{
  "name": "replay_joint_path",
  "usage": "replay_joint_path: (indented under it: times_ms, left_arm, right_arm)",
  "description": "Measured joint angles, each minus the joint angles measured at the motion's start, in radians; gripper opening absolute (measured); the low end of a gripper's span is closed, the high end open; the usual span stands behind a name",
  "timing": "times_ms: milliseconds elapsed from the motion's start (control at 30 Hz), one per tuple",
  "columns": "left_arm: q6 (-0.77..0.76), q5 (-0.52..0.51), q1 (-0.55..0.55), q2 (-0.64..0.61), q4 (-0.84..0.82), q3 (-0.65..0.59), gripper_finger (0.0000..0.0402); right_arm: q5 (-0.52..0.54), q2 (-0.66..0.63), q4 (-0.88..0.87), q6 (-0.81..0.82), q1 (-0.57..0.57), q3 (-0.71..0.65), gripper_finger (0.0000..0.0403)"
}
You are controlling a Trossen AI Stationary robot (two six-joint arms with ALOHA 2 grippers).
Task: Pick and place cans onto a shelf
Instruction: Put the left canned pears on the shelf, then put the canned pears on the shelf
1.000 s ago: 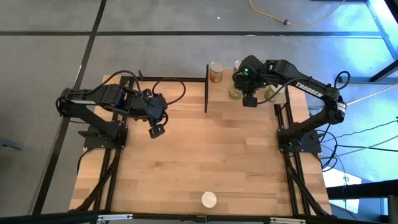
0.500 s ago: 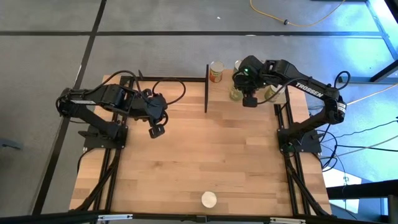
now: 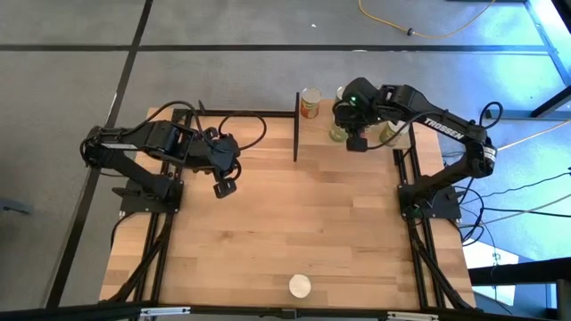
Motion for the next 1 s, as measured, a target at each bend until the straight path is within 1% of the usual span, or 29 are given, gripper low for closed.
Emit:
replay_joint_path:
  times_ms: [133,200,267,400,500,667,767,900,1000]
  left_arm:
    - [-0.002,0.0,0.0,0.0,0.0,0.0,0.0047]
    - [0.005,0.0,-0.003,0.0,0.0,0.0,0.0047]
    - [0.027,0.008,-0.005,0.0,0.002,0.0,0.0047]
    - [0.084,0.112,-0.005,0.0,0.07,0.0,0.0047]
    - [0.133,0.198,-0.008,0.001,0.165,0.0,0.0047]
    - [0.199,0.311,-0.039,0.041,0.294,0.001,0.0047]
    - [0.233,0.371,-0.073,0.086,0.295,0.0,0.0047]
    - [0.228,0.391,-0.136,0.16,0.294,-0.001,0.0047]
    - [0.21,0.396,-0.181,0.216,0.338,0.0,0.0047]
  right_arm:
    - [-0.028,0.001,-0.023,-0.008,0.028,0.061,0.0039]
    - [-0.083,0.001,-0.055,0.001,0.049,0.117,0.0039]
    - [-0.16,0.0,-0.077,0.03,0.075,0.178,0.0039]
    - [-0.322,0.0,-0.112,0.086,0.132,0.294,0.0039]
    - [-0.393,0.0,-0.136,0.078,0.181,0.368,0.0039]
    - [-0.411,0.0,-0.143,0.078,0.253,0.445,0.0039]
    - [-0.411,-0.001,-0.153,0.116,0.288,0.468,0.0039]
    - [-0.412,-0.001,-0.159,0.149,0.321,0.472,0.0039]
    - [-0.411,-0.001,-0.189,0.141,0.343,0.473,0.0039]
